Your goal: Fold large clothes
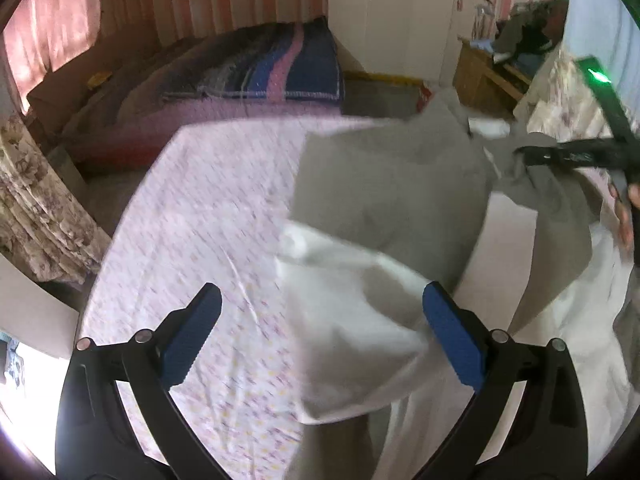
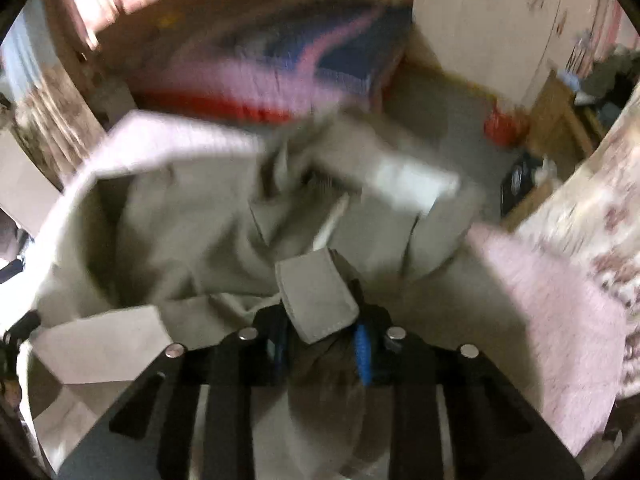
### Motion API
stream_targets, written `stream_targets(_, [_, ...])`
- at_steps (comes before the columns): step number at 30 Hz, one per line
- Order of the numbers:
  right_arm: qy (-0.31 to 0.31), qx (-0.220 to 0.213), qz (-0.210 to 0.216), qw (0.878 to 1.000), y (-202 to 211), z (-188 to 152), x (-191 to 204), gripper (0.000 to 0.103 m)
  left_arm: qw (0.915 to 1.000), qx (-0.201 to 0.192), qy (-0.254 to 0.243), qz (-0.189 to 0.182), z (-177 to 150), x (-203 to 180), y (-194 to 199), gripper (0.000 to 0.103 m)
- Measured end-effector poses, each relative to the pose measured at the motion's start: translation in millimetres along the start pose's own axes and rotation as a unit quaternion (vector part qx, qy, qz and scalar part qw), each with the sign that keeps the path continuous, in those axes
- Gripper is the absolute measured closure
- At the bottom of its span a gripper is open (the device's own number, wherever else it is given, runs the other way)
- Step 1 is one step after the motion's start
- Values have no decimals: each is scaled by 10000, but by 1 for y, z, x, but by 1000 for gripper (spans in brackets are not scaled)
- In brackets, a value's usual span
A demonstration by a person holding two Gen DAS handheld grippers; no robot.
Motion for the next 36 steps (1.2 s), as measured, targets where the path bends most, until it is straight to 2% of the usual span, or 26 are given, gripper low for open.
stream_targets(2, [307, -1168, 317, 9922, 62, 3, 2, 77, 9998, -147, 158, 0, 14, 9, 8, 3])
stream_targets(3, [583, -1814, 493, 9804, 98, -1, 1, 77, 9996, -196, 221, 2, 19, 13, 9, 3])
stream_targets(5, [959, -2449, 749, 9619, 147, -31, -5, 76, 9993, -269, 250, 6, 24, 18, 8, 3])
stream_targets(6, [1186, -2487, 811, 9579, 158, -47, -7, 74, 9994, -232, 236, 32, 22, 19, 4, 3])
stream_targets(7, [1500, -2394, 604, 9574, 166, -75, -12, 70, 9997, -144, 202, 23, 18, 18, -2, 3])
stream_targets(8, [1725, -2123, 362, 9612, 165, -104, -18, 68, 9998, -78, 170, -44, 14, 16, -7, 3])
stream_targets(9, [1806, -1846, 205, 9659, 162, -125, -25, 63, 9998, 26, 128, -154, 7, 14, -12, 3])
stream_targets(10, [1765, -1328, 71, 9753, 156, -160, -38, 51, 9995, 162, 51, -281, -4, 10, -17, 3])
stream_targets(11, [1612, -1067, 64, 9811, 155, -182, -47, 47, 9993, 217, -41, -306, -12, 6, -20, 3])
stream_targets(13, [1193, -831, 210, 9891, 166, -219, -62, 40, 9990, 233, -289, -262, -25, 0, -19, 3])
stream_targets(14, [933, -854, 214, 9917, 176, -234, -69, 36, 9987, 240, -376, -241, -29, -2, -19, 3])
stream_targets(16, [429, -1007, 310, 9935, 191, -245, -81, 17, 9976, 247, -599, -223, -36, -8, -16, 3])
stream_targets(19, [-845, -1066, 526, 9893, 191, -236, -99, 15, 9949, 93, -1001, -8, -41, -20, -7, 3])
stream_targets(20, [-1264, -1050, 671, 9841, 187, -230, -102, 15, 9940, 48, -1093, 55, -41, -23, -5, 3])
stream_targets(23, [-1962, -975, 1296, 9671, 174, -217, -100, 15, 9938, 26, -1099, 139, -41, -25, 1, 3])
stream_targets(25, [-2214, -692, 1478, 9614, 160, -215, -90, 15, 9951, 64, -984, 72, -41, -21, 3, 3])
stream_targets(27, [-2370, -454, 1471, 9592, 151, -215, -83, 16, 9954, 30, -951, 90, -41, -16, 5, 3])
stream_targets(29, [-2589, -346, 1607, 9518, 146, -222, -77, 16, 9951, 7, -970, 188, -41, -12, 5, 3])
stream_targets(31, [-2835, -239, 1942, 9388, 142, -230, -72, 16, 9952, 35, -958, 189, -40, -9, 1, 3])
stream_targets(34, [-2758, 48, 2003, 9401, 139, -240, -54, 17, 9956, 58, -899, 248, -37, -6, -6, 3])
stream_targets(35, [-2674, 89, 2077, 9409, 133, -238, -45, 19, 9959, 83, -860, 252, -35, -4, -11, 3])
stream_targets(36, [-2594, 111, 2103, 9425, 129, -234, -40, 40, 9962, 100, -827, 239, -34, -3, -14, 3])
Point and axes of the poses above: each gripper's, at about its wrist camera, not at the fingertips, and y roughly against the way its jaws point, x to its left, z to its top, the point moved 3 cm from there along -y, roughly the way its jaws point
